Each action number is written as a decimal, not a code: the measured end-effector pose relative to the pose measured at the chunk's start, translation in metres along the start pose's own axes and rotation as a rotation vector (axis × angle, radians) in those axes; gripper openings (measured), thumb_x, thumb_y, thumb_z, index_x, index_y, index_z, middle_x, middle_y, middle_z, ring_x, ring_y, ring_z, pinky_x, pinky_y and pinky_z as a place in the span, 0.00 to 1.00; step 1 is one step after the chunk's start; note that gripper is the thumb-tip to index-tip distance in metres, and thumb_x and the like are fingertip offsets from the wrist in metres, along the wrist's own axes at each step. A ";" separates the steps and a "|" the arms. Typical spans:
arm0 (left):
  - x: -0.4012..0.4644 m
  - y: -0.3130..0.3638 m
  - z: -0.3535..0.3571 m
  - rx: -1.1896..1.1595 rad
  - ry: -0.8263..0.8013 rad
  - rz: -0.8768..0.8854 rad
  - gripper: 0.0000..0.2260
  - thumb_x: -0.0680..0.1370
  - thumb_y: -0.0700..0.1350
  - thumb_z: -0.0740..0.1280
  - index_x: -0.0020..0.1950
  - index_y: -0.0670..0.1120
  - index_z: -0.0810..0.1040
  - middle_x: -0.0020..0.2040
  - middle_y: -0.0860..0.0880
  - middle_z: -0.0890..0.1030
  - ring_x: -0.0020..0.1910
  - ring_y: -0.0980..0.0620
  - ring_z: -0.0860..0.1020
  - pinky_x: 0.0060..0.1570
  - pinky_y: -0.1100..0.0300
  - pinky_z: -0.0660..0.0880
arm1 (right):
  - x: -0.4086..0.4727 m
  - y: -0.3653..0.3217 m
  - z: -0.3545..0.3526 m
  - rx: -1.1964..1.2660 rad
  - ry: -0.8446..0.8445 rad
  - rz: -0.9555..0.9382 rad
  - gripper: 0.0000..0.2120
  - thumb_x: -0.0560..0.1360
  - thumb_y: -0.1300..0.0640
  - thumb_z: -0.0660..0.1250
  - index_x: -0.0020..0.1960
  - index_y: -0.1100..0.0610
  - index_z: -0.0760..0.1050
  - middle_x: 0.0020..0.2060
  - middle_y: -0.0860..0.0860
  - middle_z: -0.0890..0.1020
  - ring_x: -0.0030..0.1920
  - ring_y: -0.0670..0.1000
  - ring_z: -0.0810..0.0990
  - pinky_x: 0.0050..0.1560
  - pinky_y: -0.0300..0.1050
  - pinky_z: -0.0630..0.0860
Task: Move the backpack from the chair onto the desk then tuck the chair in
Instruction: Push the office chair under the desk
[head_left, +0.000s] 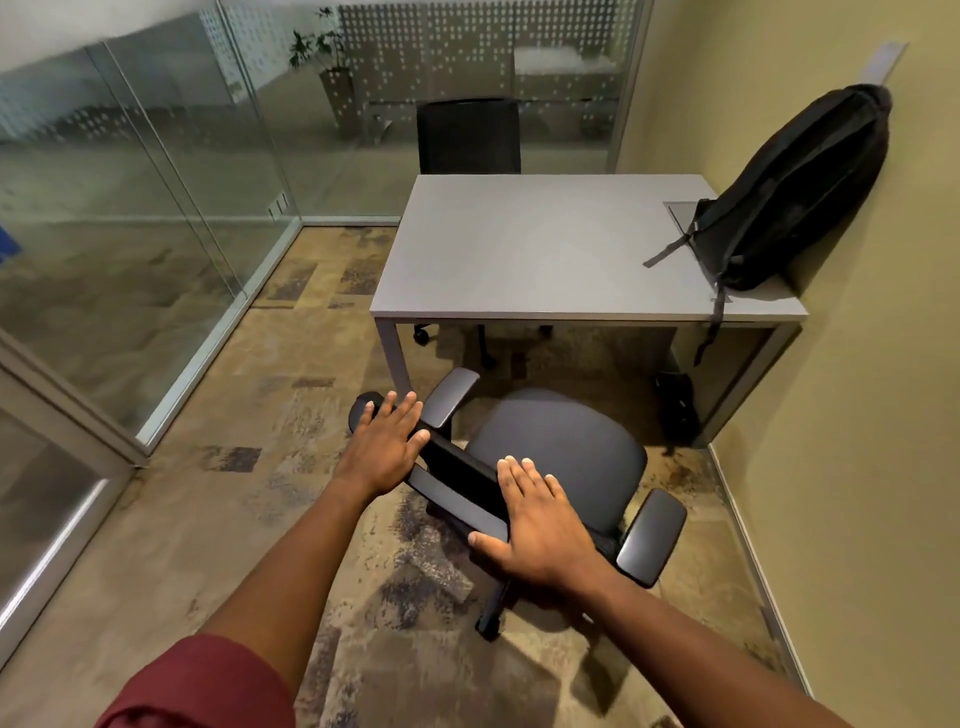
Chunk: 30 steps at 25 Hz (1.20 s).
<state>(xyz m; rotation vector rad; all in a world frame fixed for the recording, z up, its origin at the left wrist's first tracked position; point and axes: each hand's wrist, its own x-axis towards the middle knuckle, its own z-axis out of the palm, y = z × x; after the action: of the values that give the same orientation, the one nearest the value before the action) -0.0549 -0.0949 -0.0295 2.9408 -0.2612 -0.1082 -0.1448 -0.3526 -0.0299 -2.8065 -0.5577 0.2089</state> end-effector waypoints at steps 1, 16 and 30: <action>0.001 0.004 0.001 -0.007 0.007 0.009 0.26 0.85 0.56 0.49 0.81 0.47 0.56 0.82 0.50 0.53 0.81 0.48 0.47 0.78 0.47 0.42 | -0.003 0.013 -0.004 -0.017 -0.016 -0.012 0.50 0.70 0.23 0.46 0.80 0.56 0.44 0.80 0.52 0.50 0.79 0.52 0.44 0.76 0.55 0.45; 0.020 0.123 0.022 -0.097 0.153 0.002 0.22 0.84 0.53 0.53 0.76 0.49 0.69 0.77 0.51 0.68 0.79 0.49 0.58 0.77 0.49 0.47 | -0.021 0.169 -0.055 -0.116 -0.019 0.232 0.38 0.77 0.31 0.42 0.78 0.54 0.58 0.77 0.51 0.64 0.77 0.52 0.59 0.72 0.52 0.60; 0.096 0.172 0.025 0.013 0.005 0.052 0.27 0.83 0.52 0.48 0.81 0.46 0.57 0.82 0.48 0.55 0.81 0.49 0.48 0.79 0.48 0.41 | 0.030 0.252 -0.086 -0.067 0.086 0.255 0.42 0.75 0.27 0.40 0.77 0.54 0.62 0.74 0.51 0.68 0.74 0.53 0.65 0.69 0.52 0.64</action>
<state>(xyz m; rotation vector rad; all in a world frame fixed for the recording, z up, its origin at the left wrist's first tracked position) 0.0087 -0.2833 -0.0261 2.9445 -0.3382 -0.0915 -0.0116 -0.5850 -0.0235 -2.9306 -0.1889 0.1207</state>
